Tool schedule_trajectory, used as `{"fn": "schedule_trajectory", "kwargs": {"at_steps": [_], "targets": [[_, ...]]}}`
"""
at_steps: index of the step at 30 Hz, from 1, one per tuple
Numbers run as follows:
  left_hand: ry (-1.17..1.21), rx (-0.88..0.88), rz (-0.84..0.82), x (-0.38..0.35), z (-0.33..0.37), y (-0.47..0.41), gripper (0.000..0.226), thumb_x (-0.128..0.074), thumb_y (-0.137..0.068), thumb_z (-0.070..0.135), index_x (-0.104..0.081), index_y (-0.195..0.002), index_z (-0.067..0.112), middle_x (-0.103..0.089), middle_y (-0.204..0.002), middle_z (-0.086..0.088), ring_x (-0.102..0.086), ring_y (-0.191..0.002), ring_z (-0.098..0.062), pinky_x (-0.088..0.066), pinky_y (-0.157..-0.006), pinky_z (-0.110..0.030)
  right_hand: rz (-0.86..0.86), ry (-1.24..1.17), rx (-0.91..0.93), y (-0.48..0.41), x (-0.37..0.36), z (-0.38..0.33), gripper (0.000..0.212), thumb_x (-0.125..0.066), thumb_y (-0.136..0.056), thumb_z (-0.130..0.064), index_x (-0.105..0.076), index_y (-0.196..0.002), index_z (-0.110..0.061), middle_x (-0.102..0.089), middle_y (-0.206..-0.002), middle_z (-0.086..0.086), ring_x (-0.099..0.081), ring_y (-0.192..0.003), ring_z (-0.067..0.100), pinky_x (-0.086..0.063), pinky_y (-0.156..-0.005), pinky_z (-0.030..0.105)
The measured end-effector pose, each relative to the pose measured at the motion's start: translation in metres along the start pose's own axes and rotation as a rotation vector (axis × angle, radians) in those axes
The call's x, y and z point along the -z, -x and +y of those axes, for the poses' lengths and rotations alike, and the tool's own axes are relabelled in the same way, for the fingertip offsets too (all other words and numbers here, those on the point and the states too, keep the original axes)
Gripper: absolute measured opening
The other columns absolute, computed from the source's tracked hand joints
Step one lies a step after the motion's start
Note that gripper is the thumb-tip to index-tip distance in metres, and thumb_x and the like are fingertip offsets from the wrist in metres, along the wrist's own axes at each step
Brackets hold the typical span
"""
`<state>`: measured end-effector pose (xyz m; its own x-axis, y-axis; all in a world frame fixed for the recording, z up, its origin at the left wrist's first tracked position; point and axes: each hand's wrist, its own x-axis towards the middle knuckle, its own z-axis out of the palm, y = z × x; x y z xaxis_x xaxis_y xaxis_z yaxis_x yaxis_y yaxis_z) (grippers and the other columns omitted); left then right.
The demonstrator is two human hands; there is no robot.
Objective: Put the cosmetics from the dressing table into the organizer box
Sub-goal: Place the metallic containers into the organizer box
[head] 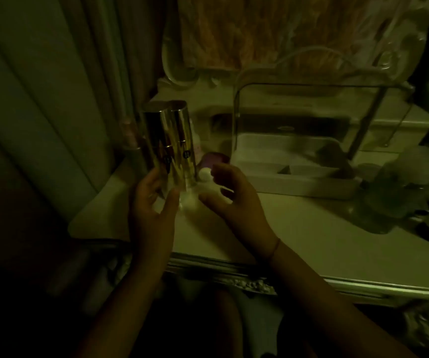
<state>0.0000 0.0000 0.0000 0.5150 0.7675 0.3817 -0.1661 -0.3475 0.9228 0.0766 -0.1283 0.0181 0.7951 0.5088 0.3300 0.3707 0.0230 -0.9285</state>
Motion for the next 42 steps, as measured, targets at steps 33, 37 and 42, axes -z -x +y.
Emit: {"fn": "schedule_trajectory", "kwargs": {"at_steps": [33,37,42], "targets": [[0.153,0.105,-0.364,-0.075,0.023,0.034,0.041,-0.061,-0.085,0.014,-0.060,-0.108,0.048,-0.069,-0.101,0.022,-0.063,-0.101,0.002,-0.054,-0.085,-0.030,0.085,0.071,-0.008,0.000,0.053,-0.011,0.047,-0.073,-0.075,-0.012,-0.057,-0.119,-0.020,-0.065,-0.116,0.000,-0.063,-0.107,0.015,-0.053,-0.091,0.043],[0.180,0.043,-0.408,-0.102,0.035,0.028,0.038,-0.059,-0.086,0.012,-0.058,-0.119,0.030,-0.068,-0.107,0.014,-0.063,-0.101,0.000,-0.052,-0.081,-0.020,0.121,0.114,0.028,-0.009,0.078,-0.020,0.048,-0.071,-0.075,-0.008,-0.056,-0.119,-0.019,-0.064,-0.118,0.001,-0.063,-0.107,0.017,-0.053,-0.092,0.042],[0.151,0.010,-0.462,-0.133,0.046,0.018,0.039,-0.056,-0.086,0.009,-0.056,-0.122,0.025,-0.065,-0.113,0.006,-0.060,-0.107,-0.005,-0.047,-0.078,-0.008,0.136,0.264,0.067,-0.025,0.105,-0.019,0.044,-0.070,-0.078,-0.013,-0.056,-0.119,-0.017,-0.063,-0.119,-0.002,-0.061,-0.108,0.012,-0.052,-0.095,0.035]]}}
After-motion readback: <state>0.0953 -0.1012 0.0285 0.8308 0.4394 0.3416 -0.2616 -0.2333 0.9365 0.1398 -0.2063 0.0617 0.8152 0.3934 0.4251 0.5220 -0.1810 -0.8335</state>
